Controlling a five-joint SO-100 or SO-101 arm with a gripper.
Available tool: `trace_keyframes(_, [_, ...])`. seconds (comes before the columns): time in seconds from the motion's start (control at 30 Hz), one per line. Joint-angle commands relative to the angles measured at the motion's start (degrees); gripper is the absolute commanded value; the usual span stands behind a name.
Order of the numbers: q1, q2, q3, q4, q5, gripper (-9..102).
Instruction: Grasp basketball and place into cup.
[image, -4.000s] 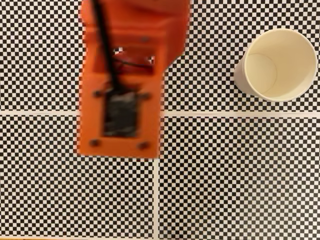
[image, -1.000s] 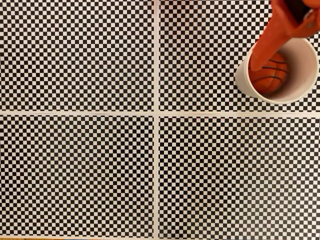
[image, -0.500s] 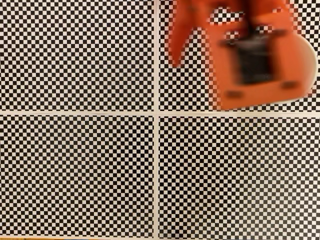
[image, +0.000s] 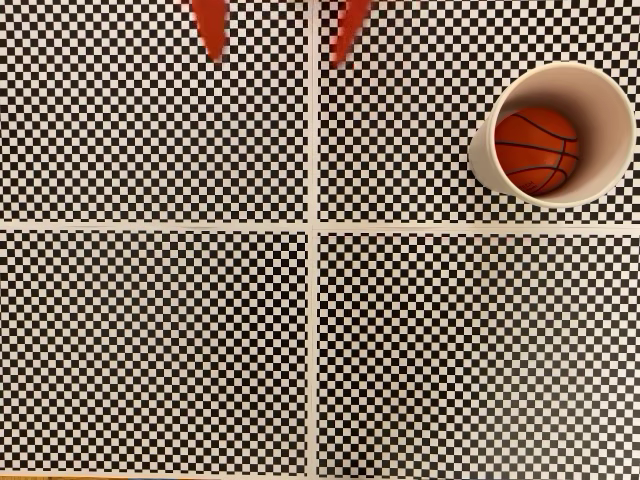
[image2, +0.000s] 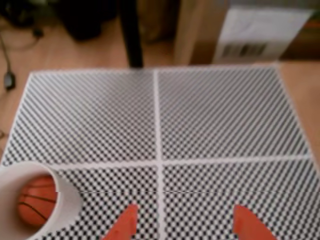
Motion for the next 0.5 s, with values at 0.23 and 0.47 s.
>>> trace_keyframes(0.23, [0.09,16.17,13.71,-2.46,0.7,22])
trace_keyframes(0.47, [0.44,28.56,27.51,-6.33,1.23,21])
